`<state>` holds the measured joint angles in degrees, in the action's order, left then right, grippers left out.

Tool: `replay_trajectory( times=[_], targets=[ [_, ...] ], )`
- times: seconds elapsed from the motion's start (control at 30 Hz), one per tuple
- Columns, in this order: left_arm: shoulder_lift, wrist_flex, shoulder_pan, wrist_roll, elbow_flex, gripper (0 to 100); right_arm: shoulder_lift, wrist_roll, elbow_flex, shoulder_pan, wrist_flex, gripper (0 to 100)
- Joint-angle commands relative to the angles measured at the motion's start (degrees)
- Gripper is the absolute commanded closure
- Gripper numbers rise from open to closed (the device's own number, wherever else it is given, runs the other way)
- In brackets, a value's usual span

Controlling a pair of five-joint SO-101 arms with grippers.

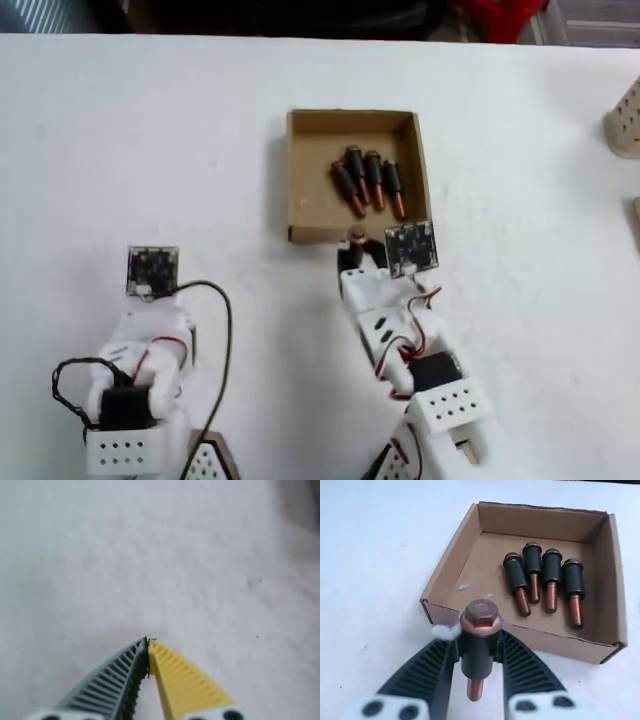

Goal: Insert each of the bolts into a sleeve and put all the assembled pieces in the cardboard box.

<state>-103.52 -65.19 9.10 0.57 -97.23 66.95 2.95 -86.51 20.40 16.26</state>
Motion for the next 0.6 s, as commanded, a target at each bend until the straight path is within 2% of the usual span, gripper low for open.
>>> replay_trajectory(
  times=[0.0,0.33,0.57],
  targets=[
    [-0.84,-1.32,0.31,0.79,0.26,98,4.44,0.44,8.00,-0.66,9.63,98.1],
    [-0.84,-1.41,0.31,0.79,0.26,98,-1.10,0.44,23.74,-0.75,21.67,98.1],
    [-0.84,-1.41,0.40,0.79,0.26,98,-14.90,0.09,36.66,-4.44,25.63,98.1]
  ],
)
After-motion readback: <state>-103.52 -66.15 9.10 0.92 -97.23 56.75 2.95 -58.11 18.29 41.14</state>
